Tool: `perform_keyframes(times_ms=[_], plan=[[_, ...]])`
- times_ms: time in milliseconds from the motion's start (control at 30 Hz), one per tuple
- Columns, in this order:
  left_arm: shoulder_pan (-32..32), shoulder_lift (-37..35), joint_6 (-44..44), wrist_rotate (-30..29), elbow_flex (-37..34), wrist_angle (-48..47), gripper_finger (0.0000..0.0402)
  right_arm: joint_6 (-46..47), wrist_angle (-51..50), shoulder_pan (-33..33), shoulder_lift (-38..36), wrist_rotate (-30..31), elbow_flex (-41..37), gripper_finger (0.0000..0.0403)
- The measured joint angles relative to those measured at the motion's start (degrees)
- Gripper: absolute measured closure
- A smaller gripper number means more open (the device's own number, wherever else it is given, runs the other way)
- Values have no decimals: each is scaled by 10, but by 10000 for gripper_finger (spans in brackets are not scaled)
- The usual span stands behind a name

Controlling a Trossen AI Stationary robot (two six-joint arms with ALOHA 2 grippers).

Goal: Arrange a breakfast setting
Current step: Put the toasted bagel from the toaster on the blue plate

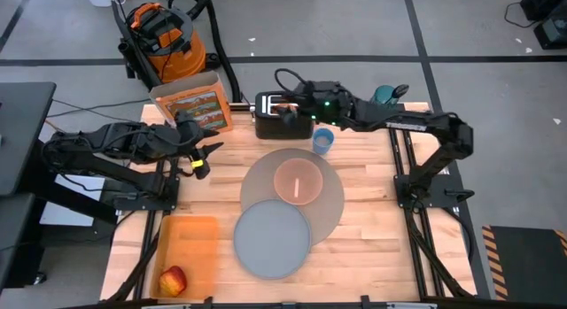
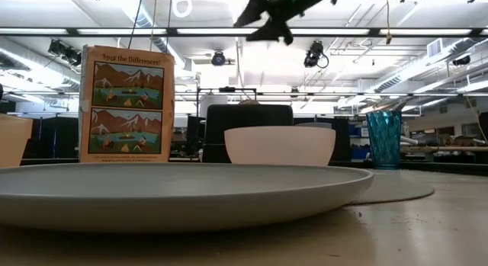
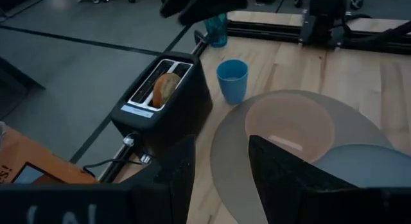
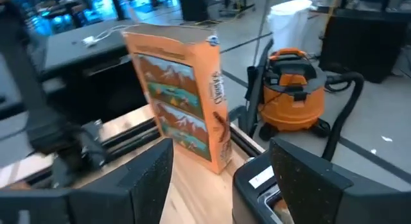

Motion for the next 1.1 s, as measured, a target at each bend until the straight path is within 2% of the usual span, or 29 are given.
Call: perform_keyframes(times_ms=[267,533,733,900,1100], plan=[[-3,-7,16,42,0,-4,249,45,12,12,70,12,4,142],[-3,-27,39,49,0,-5,249,47,-13,16,127,13,77,143],[-3,-45,41,49,0,-5,249,35,-16,-5,139,-23,104,143],[-3,-52,72,50,0,-10,249,-40,-61,-26,144,-71,106,143],[-3,-54,62,49,0,-9,249,-134,-100,-58,145,-125,106,144]])
